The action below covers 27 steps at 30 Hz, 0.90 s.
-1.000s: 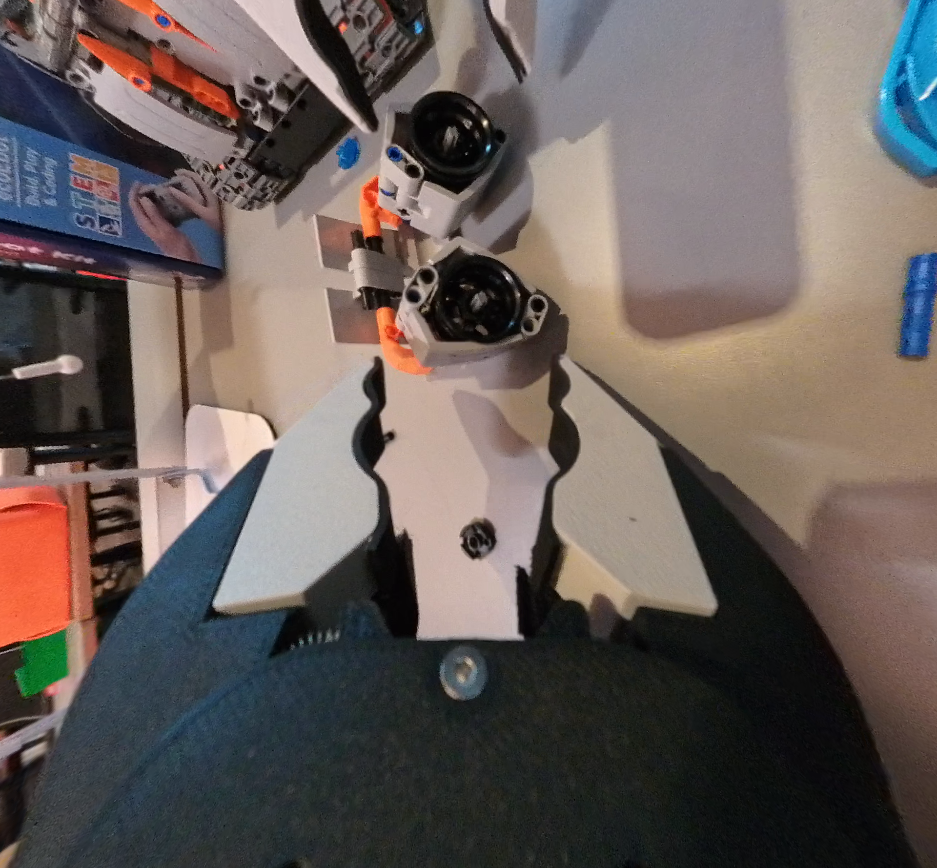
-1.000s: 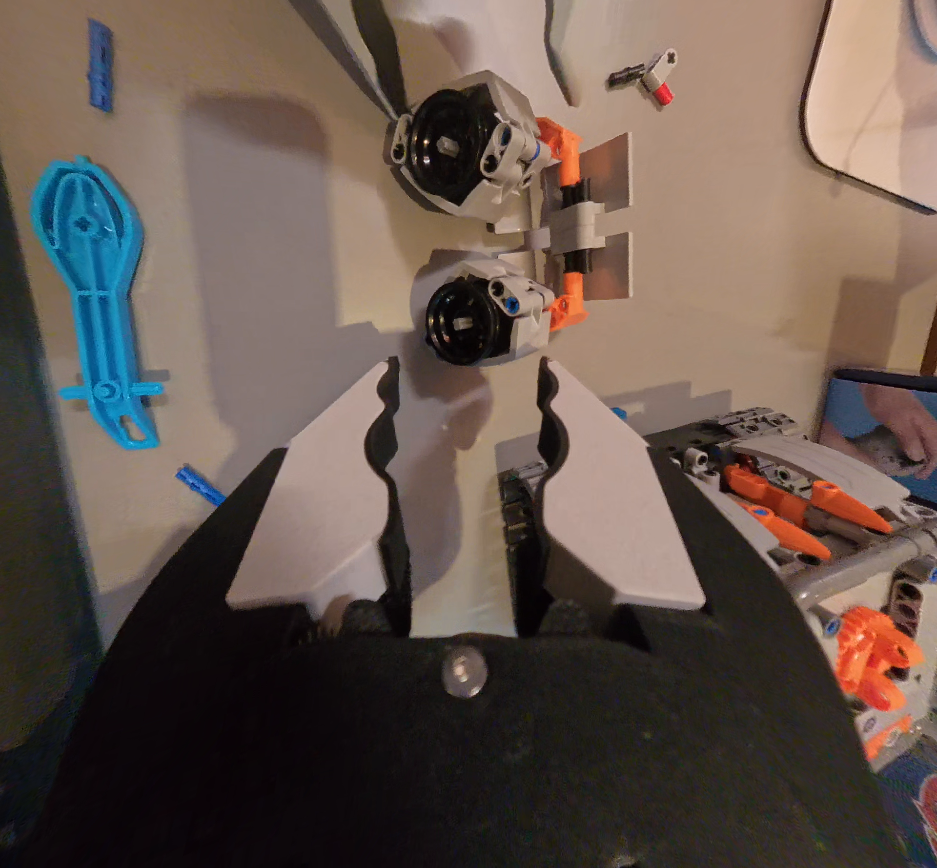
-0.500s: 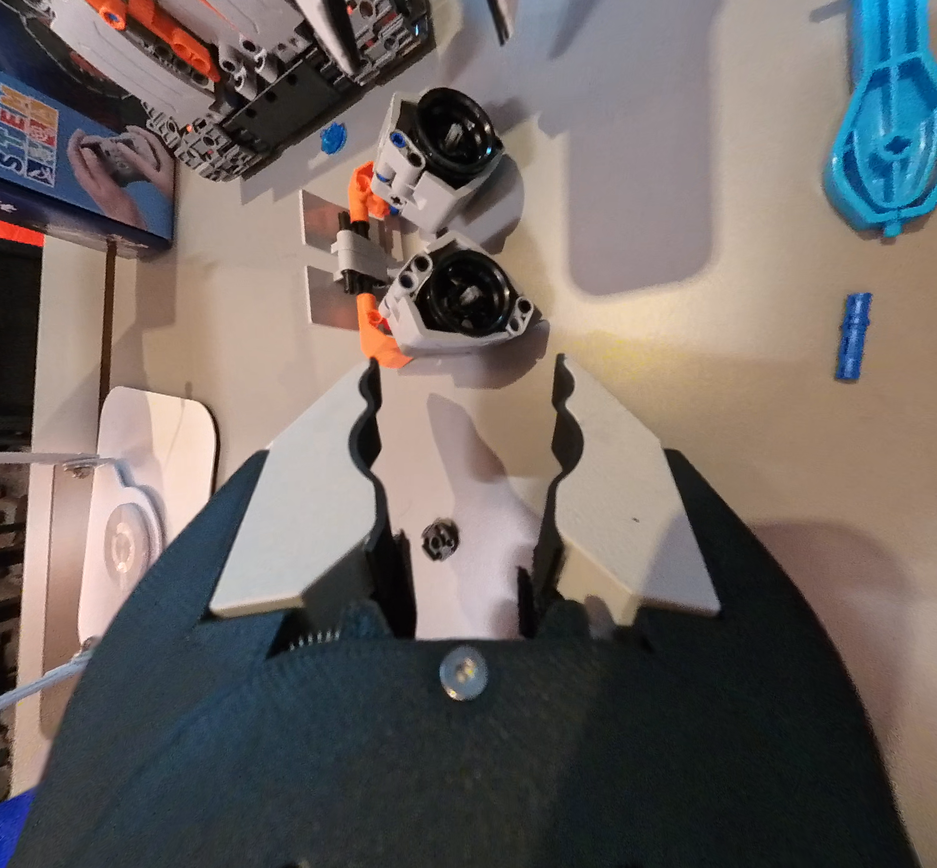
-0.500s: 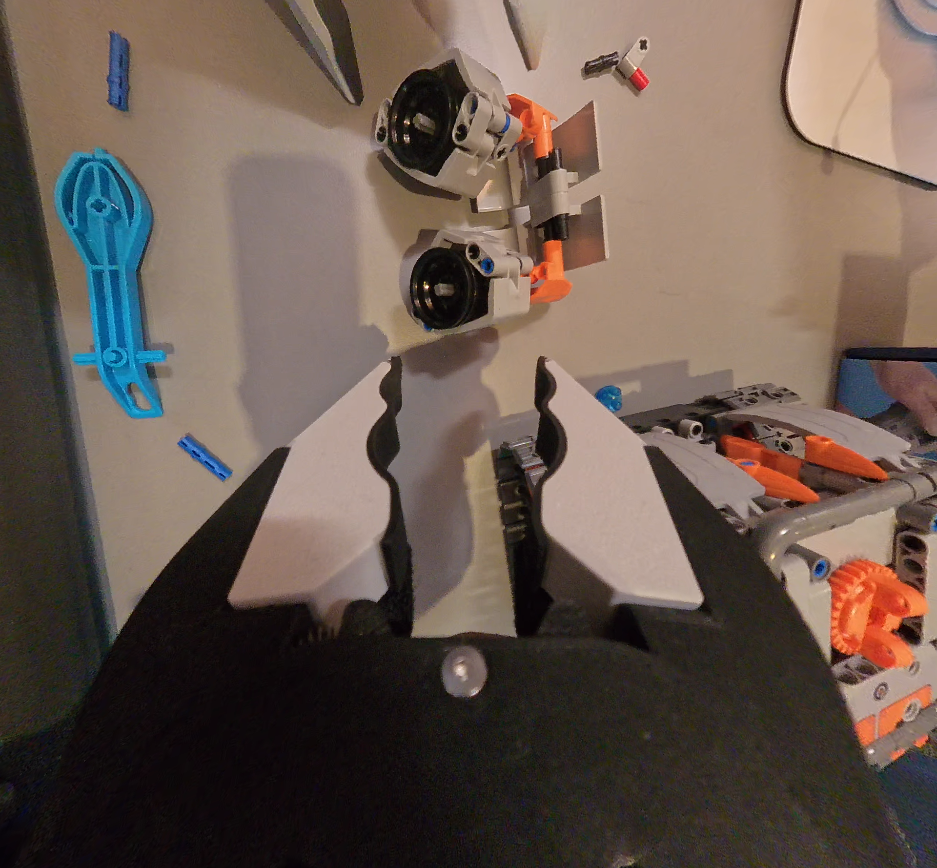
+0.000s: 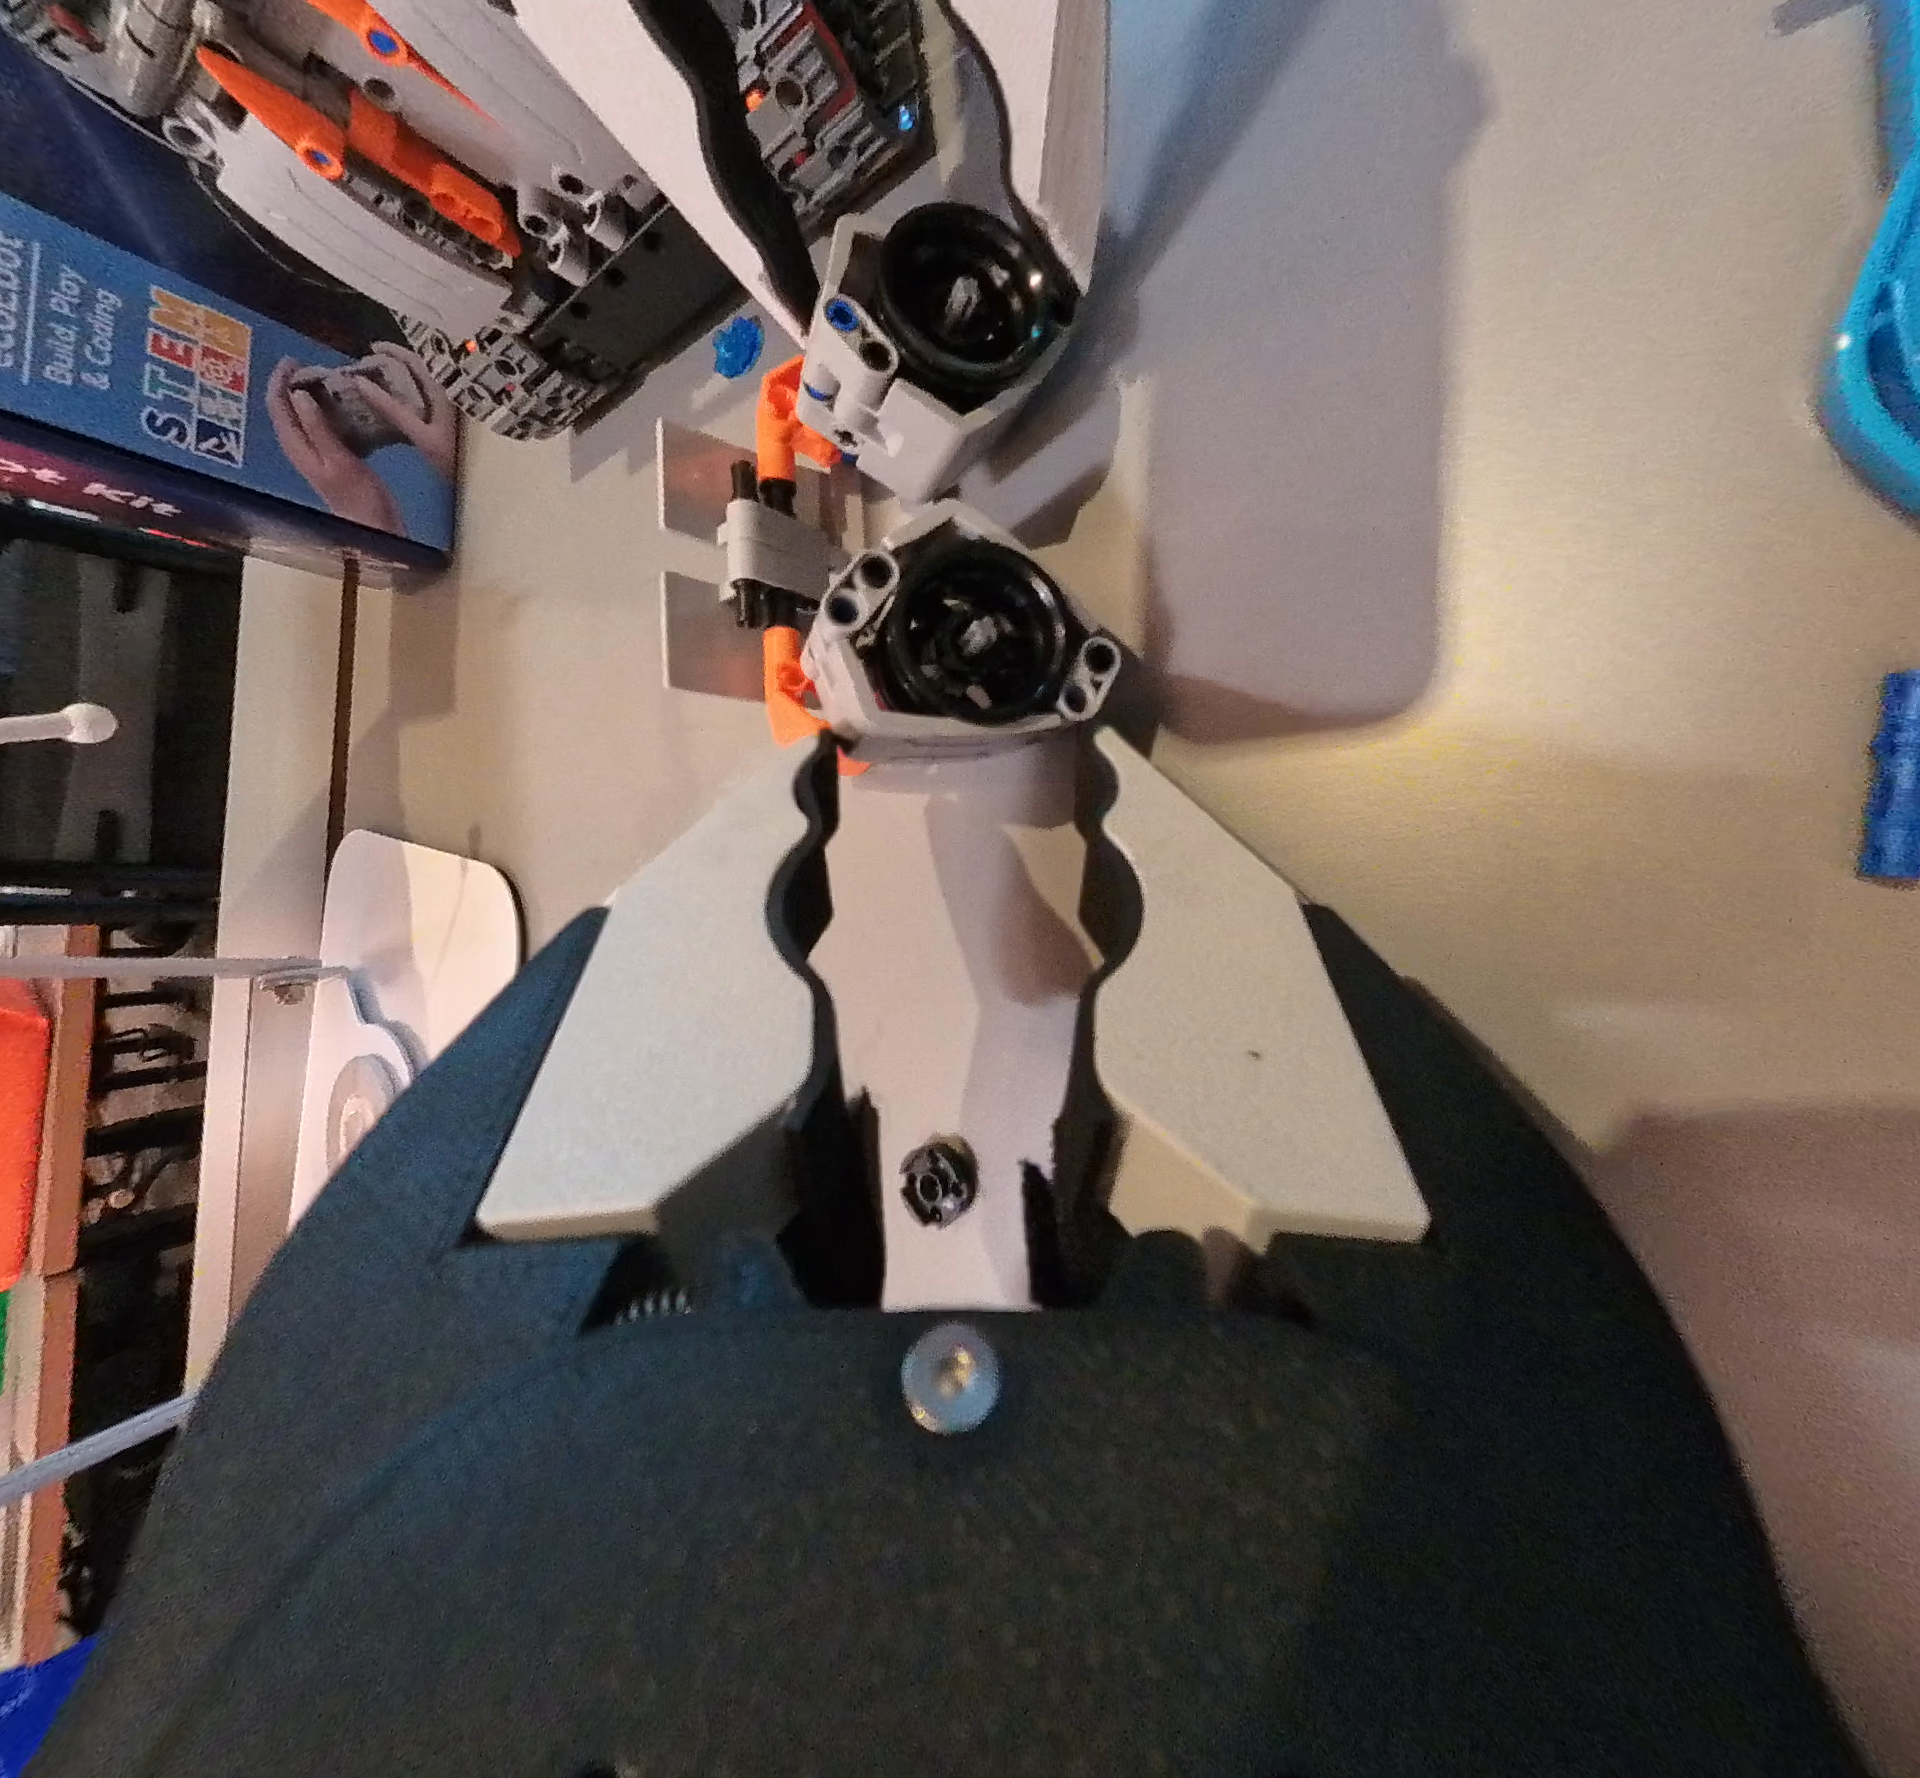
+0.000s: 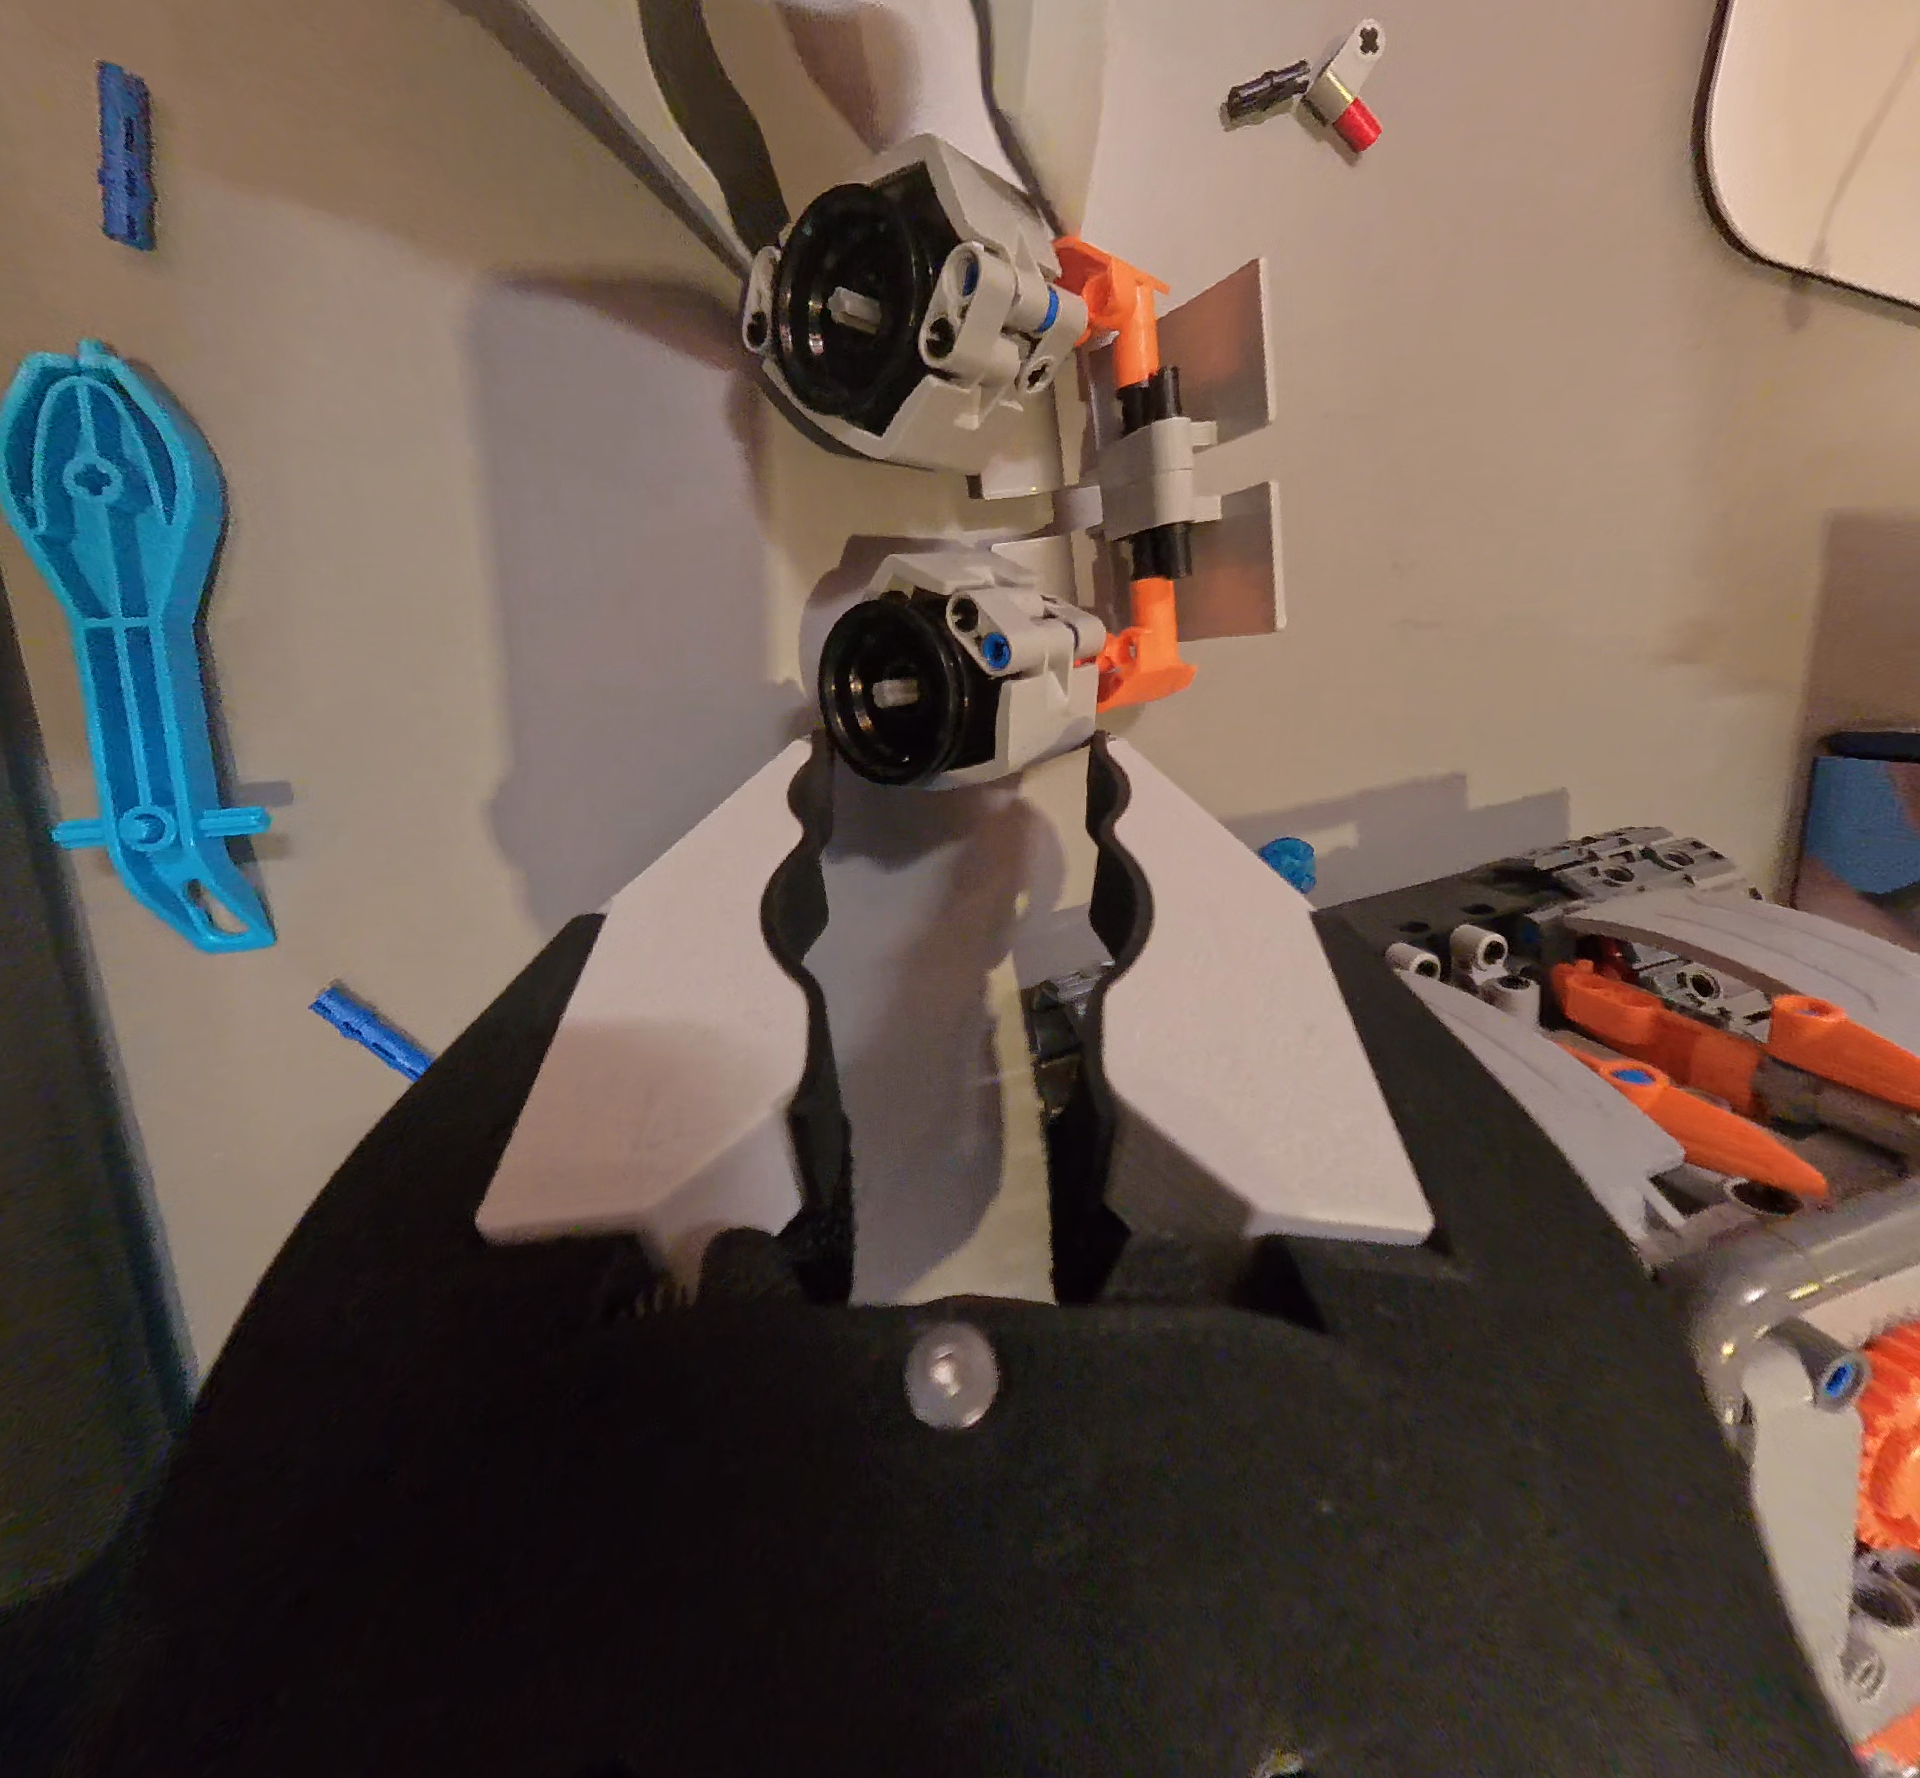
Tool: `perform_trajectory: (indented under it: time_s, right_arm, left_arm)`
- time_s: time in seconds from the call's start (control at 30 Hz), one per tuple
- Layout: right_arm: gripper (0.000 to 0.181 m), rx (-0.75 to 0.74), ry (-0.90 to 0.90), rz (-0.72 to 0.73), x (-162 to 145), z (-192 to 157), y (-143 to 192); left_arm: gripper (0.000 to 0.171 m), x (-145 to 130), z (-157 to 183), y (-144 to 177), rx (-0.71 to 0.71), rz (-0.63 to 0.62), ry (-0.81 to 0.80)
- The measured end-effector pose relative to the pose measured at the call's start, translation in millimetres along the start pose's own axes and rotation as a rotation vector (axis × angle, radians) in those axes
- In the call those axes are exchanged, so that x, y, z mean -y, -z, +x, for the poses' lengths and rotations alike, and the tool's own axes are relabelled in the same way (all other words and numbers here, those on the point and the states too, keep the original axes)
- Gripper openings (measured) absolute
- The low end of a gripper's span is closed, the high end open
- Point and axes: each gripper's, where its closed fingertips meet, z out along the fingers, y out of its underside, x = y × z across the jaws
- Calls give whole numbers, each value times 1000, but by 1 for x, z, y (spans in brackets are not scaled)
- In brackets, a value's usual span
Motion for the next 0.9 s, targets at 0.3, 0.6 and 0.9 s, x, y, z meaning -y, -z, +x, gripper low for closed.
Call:
perform_trajectory:
  time_s: [0.3, 0.6, 0.9]
  right_arm:
    - [45, -14, -39, 35, -3, 7, 20]
    - [40, 3, -57, 94, -1, 9, 32]
    - [37, 30, -57, 115, -2, 7, 31]
  left_arm:
    - [49, -7, -10, 6, 37, -43, 21]
    - [47, -6, -8, 11, 12, -13, 51]
    - [46, -12, -8, 7, -3, -20, 66]
